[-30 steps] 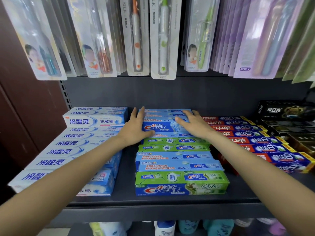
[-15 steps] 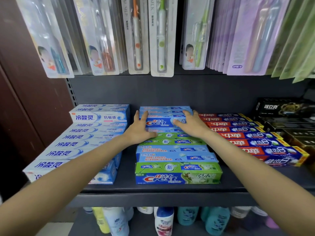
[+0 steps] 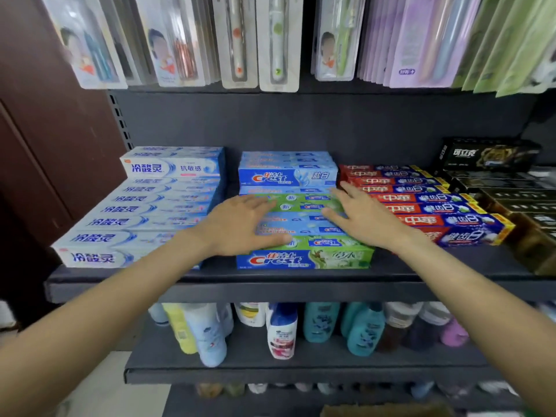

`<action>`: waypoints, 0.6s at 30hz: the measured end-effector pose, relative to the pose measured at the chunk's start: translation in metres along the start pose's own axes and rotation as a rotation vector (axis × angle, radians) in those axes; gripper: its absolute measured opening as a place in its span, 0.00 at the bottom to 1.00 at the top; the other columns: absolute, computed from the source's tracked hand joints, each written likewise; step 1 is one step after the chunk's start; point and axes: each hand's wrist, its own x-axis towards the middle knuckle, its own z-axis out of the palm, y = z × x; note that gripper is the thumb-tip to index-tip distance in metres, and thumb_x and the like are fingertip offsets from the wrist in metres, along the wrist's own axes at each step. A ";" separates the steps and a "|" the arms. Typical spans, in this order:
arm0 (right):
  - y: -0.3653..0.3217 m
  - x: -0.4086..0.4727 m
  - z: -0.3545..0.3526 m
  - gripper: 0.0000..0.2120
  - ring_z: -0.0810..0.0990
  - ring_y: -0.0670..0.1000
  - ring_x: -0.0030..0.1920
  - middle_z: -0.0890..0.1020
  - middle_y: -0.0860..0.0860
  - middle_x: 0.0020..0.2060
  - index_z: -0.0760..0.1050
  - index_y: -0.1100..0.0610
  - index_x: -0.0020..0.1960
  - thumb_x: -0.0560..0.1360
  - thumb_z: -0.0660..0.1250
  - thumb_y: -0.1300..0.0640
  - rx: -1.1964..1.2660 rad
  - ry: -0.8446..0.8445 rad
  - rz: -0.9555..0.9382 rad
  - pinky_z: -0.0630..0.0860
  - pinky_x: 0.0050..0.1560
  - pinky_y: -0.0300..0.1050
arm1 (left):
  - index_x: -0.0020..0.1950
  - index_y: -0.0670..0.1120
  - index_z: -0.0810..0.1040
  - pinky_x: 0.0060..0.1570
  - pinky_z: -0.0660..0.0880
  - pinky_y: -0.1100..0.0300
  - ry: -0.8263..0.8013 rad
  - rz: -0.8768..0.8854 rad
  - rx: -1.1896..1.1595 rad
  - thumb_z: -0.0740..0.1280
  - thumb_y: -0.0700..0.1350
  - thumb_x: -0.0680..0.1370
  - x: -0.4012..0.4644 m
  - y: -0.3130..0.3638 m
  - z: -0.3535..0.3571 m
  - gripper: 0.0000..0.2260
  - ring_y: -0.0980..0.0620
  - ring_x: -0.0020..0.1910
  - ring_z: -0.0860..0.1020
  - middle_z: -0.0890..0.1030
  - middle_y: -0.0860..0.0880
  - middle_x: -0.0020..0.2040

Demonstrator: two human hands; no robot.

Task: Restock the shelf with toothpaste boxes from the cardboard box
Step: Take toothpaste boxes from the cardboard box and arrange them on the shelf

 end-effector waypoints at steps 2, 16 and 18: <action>-0.005 0.003 0.003 0.36 0.48 0.58 0.76 0.48 0.57 0.77 0.50 0.54 0.77 0.77 0.50 0.34 0.007 -0.105 0.026 0.51 0.75 0.54 | 0.78 0.49 0.47 0.75 0.47 0.52 -0.199 -0.074 -0.080 0.51 0.75 0.65 0.003 0.006 0.008 0.49 0.48 0.77 0.47 0.49 0.48 0.78; -0.020 0.006 0.010 0.40 0.42 0.54 0.77 0.47 0.56 0.77 0.50 0.53 0.77 0.74 0.49 0.30 0.101 -0.164 0.029 0.49 0.75 0.54 | 0.76 0.50 0.37 0.74 0.41 0.45 -0.273 -0.110 -0.057 0.56 0.76 0.61 0.005 0.004 0.020 0.54 0.44 0.75 0.35 0.37 0.47 0.77; -0.021 0.006 0.010 0.40 0.43 0.54 0.77 0.48 0.57 0.77 0.50 0.53 0.77 0.74 0.50 0.30 0.112 -0.156 0.028 0.49 0.75 0.53 | 0.77 0.50 0.37 0.74 0.41 0.45 -0.271 -0.112 -0.060 0.55 0.77 0.59 0.004 0.002 0.020 0.55 0.44 0.75 0.35 0.37 0.47 0.77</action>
